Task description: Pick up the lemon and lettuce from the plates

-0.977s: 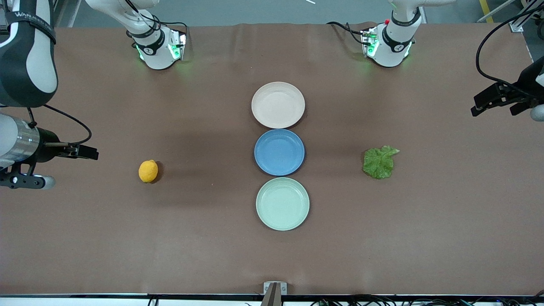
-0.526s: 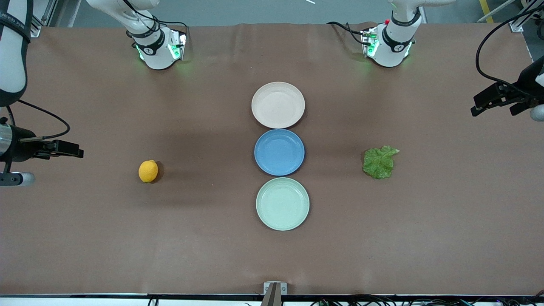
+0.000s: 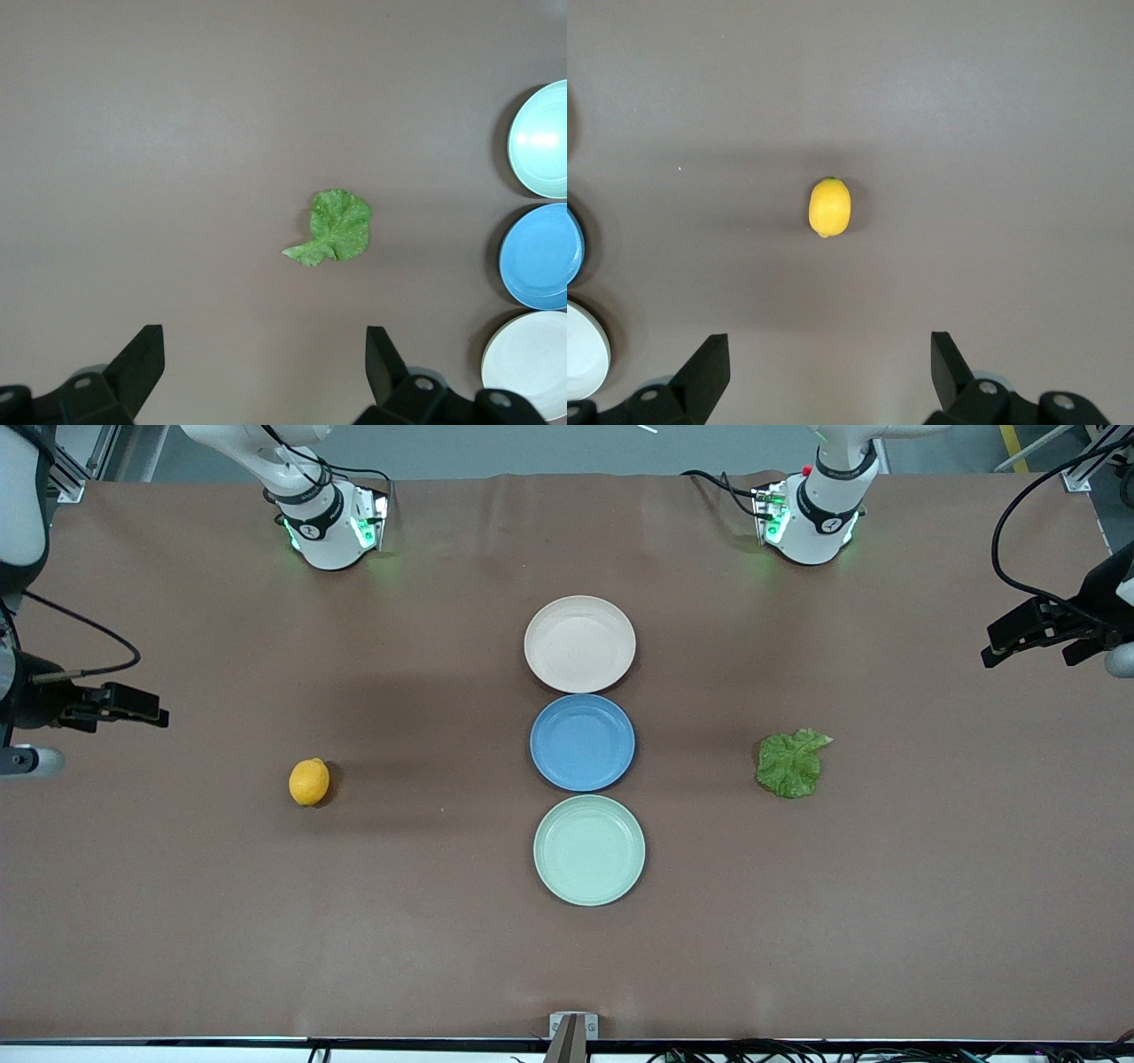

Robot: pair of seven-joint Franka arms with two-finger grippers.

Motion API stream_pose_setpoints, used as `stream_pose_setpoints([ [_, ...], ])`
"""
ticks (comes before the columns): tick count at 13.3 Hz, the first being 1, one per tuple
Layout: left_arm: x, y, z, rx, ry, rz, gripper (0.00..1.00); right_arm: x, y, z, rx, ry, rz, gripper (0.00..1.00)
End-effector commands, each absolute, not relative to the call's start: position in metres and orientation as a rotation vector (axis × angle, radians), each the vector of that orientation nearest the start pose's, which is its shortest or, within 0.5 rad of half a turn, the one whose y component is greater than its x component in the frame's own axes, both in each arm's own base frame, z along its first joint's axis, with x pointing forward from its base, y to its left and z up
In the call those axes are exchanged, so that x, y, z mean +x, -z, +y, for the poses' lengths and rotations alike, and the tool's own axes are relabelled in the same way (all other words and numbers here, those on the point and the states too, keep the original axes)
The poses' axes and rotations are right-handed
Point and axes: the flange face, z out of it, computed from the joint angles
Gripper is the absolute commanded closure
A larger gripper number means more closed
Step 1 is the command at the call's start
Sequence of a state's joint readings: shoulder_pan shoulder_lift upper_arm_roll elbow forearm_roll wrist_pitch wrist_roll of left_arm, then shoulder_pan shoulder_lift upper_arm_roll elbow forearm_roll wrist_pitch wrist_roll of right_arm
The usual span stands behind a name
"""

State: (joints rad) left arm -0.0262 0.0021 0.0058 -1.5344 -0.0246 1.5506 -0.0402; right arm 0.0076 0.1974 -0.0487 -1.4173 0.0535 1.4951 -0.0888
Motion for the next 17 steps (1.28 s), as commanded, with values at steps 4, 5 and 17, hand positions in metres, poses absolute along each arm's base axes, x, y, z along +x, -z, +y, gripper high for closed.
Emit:
stream_pose_setpoints([
  [4, 0.550, -0.643, -0.016, -3.185, 0.015, -0.019, 0.00, 0.541, -0.584, -0.014, -3.098, -0.106, -0.075, 0.00],
  [5, 0.550, -0.644, -0.016, -3.185, 0.018, -0.019, 0.00, 0.540, -0.585, -0.014, -3.098, -0.108, -0.075, 0.00],
  [17, 0.551, -0.648, -0.009, -3.221, 0.048, -0.040, 0.00, 0.524, -0.598, -0.016, -3.100, -0.068, -0.069, 0.00],
])
